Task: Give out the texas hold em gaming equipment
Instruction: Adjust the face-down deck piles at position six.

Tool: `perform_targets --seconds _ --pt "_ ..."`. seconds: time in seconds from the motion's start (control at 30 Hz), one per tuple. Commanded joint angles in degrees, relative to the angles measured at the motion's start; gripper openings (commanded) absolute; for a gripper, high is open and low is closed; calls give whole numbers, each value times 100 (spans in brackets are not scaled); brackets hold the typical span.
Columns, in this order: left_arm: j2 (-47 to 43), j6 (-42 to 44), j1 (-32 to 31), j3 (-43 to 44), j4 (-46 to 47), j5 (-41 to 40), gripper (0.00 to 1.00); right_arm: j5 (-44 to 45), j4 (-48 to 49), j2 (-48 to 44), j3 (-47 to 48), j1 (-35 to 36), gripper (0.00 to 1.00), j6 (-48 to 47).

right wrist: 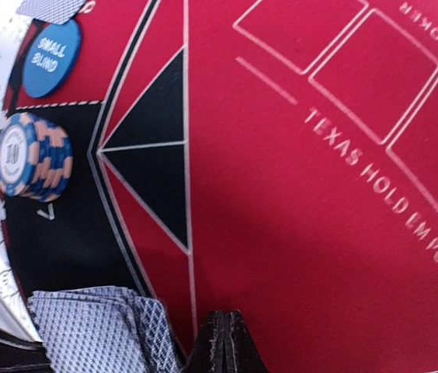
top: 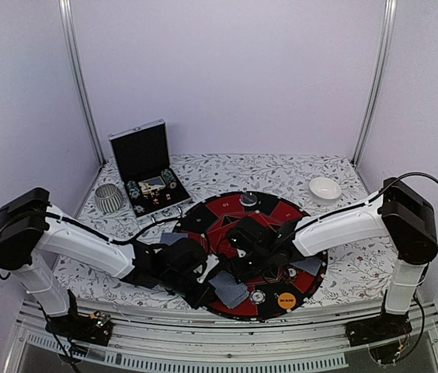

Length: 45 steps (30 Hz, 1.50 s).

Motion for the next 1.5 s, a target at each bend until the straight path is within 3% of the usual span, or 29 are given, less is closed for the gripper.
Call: perform_targets --seconds 0.0,0.43,0.87,0.93,0.97,1.07,1.1,1.23,1.47 --pt "21 154 -82 167 395 137 0 -630 388 -89 -363 82 2 206" --pt "-267 224 -85 -91 400 92 0 -586 557 -521 -671 -49 3 225" --pt "-875 346 -85 -378 143 297 7 -115 -41 -1370 -641 -152 30 -213" --pt "-1237 410 -70 -390 53 318 13 -108 -52 -1533 -691 -120 39 -332" --pt "-1412 430 -57 -393 -26 303 16 -86 -52 -1597 -720 -94 49 -439" --pt "-1950 424 114 -400 -319 290 26 -59 -60 -1623 -654 107 95 -802" --pt "-2106 382 259 -414 -470 278 32 -63 -56 -1605 -600 195 100 -910" --pt "-2724 181 765 -486 -1011 -141 59 171 -66 -1475 -440 556 99 -1345" --pt "-3604 68 1499 -655 -1463 -439 68 603 -1022 -508 356 892 99 -1505"
